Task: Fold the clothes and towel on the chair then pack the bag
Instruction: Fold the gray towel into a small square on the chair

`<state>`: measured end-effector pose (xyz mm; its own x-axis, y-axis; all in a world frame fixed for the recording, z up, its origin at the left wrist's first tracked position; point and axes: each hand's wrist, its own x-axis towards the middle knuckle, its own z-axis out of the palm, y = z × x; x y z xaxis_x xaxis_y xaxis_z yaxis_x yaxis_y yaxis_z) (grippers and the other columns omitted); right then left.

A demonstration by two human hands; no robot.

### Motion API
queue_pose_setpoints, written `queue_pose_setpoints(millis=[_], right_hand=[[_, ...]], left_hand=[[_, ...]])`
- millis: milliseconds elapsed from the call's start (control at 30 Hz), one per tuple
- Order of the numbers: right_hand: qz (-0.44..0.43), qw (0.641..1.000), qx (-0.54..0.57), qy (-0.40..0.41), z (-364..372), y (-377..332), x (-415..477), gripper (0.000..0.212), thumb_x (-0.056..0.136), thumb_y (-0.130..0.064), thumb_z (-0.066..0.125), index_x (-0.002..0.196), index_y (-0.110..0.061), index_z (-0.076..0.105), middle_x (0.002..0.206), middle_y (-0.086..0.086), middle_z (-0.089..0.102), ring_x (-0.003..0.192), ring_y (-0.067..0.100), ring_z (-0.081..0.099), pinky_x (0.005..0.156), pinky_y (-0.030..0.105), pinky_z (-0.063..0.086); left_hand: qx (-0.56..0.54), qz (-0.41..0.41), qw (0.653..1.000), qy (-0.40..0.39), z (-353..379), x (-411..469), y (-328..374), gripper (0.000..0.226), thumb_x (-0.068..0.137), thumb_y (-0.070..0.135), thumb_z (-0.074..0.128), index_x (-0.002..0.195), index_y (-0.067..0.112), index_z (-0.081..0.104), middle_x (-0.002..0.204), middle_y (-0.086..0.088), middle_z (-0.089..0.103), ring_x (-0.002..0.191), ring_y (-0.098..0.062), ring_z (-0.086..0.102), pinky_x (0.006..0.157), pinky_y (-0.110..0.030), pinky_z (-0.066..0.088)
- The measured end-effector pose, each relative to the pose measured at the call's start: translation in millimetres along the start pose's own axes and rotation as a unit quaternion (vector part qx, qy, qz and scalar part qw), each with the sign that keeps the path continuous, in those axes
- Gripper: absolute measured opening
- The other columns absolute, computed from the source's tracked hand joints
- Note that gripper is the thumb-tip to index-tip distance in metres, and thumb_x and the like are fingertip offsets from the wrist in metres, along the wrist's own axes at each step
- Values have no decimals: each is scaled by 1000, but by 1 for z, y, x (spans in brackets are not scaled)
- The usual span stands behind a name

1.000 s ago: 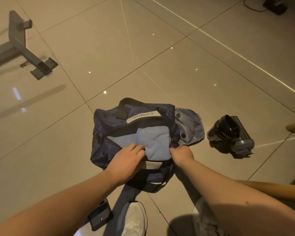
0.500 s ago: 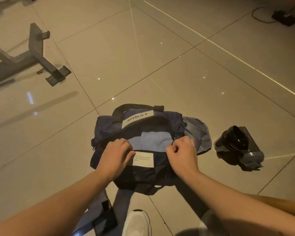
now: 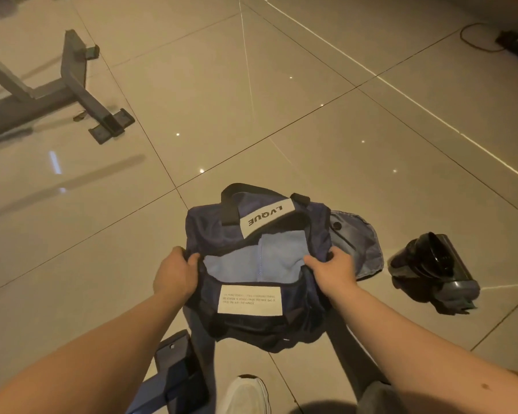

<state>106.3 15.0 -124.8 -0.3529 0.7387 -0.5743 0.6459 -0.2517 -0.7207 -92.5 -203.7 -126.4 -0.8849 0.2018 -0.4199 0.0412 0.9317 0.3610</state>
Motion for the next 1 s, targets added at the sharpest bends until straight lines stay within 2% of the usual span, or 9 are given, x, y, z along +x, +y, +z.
queue_pose_setpoints(millis=[100, 267, 400, 500, 633, 733, 833, 900, 1000], right_hand=[[-85, 994, -25, 68, 9, -18, -7, 18, 88, -22, 74, 94, -10, 61, 84, 3, 67, 76, 21, 62, 77, 46, 56], [-167, 980, -37, 103, 18, -44, -8, 20, 89, -35, 71, 96, -28, 54, 92, -10, 64, 80, 10, 60, 74, 40, 55], [-163, 982, -73, 67, 32, -51, -4, 28, 89, -42, 72, 100, -25, 53, 97, -5, 65, 86, 19, 62, 76, 42, 56], [-97, 992, -77, 35, 38, -46, -3, 38, 87, -38, 76, 105, -13, 54, 99, 8, 66, 90, 31, 64, 81, 47, 56], [-88, 994, -36, -45, 23, -37, -3, 34, 86, -25, 78, 108, -14, 54, 99, -1, 63, 88, 15, 62, 70, 23, 50], [-79, 990, -27, -112, 5, -33, -4, 39, 88, -12, 74, 120, -18, 53, 103, -10, 62, 88, 5, 58, 61, 7, 39], [-71, 988, 29, -132, -14, -31, -7, 42, 88, 9, 62, 120, -17, 58, 97, -6, 67, 87, 10, 64, 62, 8, 48], [-29, 987, 92, -131, -24, -32, -11, 42, 89, 17, 51, 119, -10, 62, 99, 9, 71, 83, 17, 66, 66, 22, 55], [-15, 991, 115, -61, -45, -22, -10, 34, 92, 16, 45, 110, -7, 62, 100, 15, 69, 80, 21, 64, 70, 33, 58]], left_hand=[[-81, -12, 991, 109, -18, 8, 6, 35, 110, 33, 40, 122, 3, 54, 115, -20, 65, 97, -38, 60, 81, -43, 47], [-184, -31, 962, 200, -63, 27, 13, 31, 109, 34, 39, 116, 6, 52, 110, -17, 61, 104, -41, 58, 88, -45, 45], [-165, -68, 968, 176, -66, 36, 14, 36, 109, 32, 40, 123, 4, 55, 120, -21, 63, 112, -43, 58, 90, -45, 44], [-86, -109, 983, 120, -51, 35, 19, 37, 102, 24, 50, 133, 4, 51, 136, -21, 56, 127, -44, 49, 107, -51, 40], [15, 21, 987, 157, -24, 8, 53, 60, 91, 20, 62, 146, 8, 42, 160, -15, 31, 145, -39, 29, 120, -53, 22], [28, 176, 977, 120, 1, -22, 92, 48, 93, 31, 62, 137, 15, 54, 148, -8, 49, 135, -32, 41, 112, -51, 32], [48, 261, 963, 53, 30, -48, 127, 40, 93, 56, 55, 117, 25, 65, 117, 4, 65, 114, -21, 52, 98, -44, 40], [85, 285, 954, 29, 46, -59, 140, 41, 88, 69, 51, 96, 30, 63, 96, 8, 65, 100, -19, 55, 89, -43, 43], [93, 291, 952, 10, 60, -70, 152, 23, 92, 47, 62, 100, 26, 62, 96, 3, 67, 101, -23, 58, 92, -43, 41]])
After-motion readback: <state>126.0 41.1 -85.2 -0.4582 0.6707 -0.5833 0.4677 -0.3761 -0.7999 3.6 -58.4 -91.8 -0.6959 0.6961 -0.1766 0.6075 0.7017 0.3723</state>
